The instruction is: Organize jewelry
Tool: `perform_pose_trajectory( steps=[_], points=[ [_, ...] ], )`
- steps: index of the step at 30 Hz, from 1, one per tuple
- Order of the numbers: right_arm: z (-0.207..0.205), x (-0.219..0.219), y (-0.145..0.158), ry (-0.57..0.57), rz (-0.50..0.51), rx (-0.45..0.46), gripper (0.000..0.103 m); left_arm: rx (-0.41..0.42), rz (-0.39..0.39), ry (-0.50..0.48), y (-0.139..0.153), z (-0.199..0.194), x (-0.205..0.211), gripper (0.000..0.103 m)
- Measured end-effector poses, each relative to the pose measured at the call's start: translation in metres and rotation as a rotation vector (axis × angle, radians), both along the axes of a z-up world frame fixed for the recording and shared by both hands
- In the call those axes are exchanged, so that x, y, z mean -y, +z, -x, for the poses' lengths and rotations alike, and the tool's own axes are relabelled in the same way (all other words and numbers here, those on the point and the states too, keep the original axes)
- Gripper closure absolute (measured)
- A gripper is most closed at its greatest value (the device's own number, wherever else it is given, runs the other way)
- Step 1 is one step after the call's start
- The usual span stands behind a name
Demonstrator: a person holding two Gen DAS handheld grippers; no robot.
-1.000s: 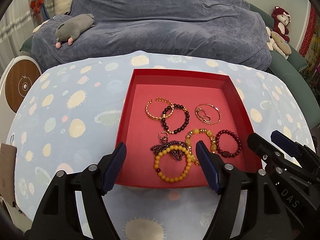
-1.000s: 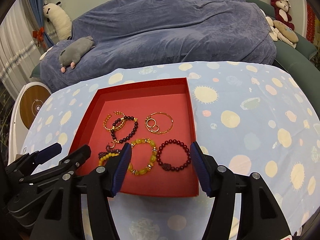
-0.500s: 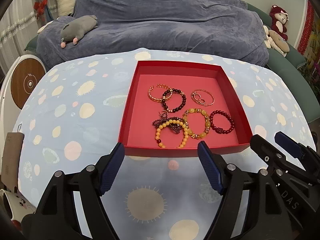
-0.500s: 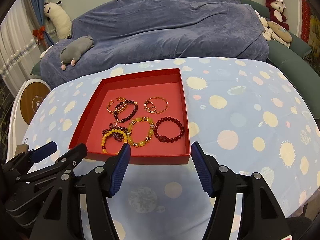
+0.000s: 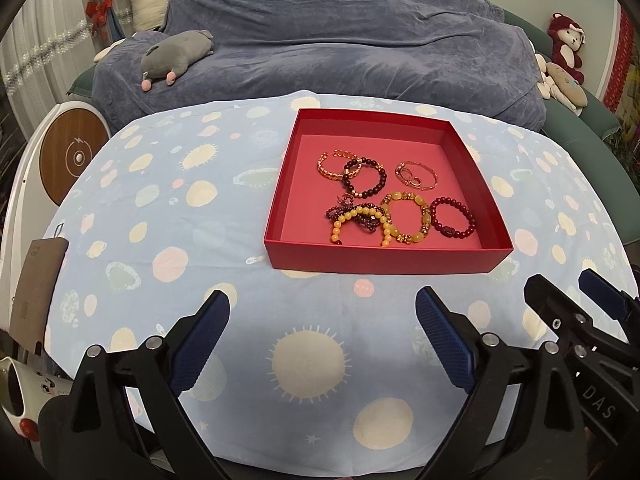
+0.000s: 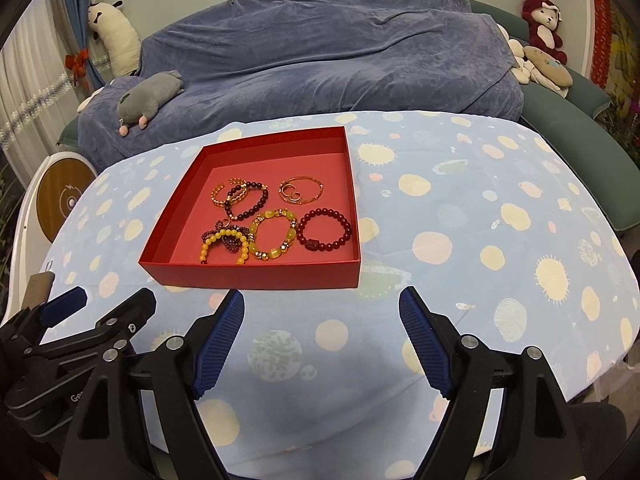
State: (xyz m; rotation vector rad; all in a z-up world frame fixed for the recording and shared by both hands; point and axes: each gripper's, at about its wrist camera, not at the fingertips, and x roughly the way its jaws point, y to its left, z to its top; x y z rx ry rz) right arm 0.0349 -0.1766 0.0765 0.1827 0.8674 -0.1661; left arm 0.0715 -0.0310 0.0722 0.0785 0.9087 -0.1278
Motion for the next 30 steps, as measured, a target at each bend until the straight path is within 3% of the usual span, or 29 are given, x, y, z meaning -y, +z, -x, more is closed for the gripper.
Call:
perform_pose_trajectory(
  steps=[9,12,30],
  points=[
    [0.012,-0.002,-0.007,0.009,0.006,-0.023,0.017,-0.001,-0.033,0.012,-0.007,0.012,-0.002,0.009],
    [0.016,0.000,-0.007,-0.005,0.013,-0.017,0.006,-0.003,-0.037,0.019,-0.009,0.013,-0.003,0.007],
    [0.020,-0.003,-0.009,-0.006,0.032,-0.020,0.006,-0.006,-0.049,0.036,-0.011,0.015,-0.004,0.007]
  ],
)
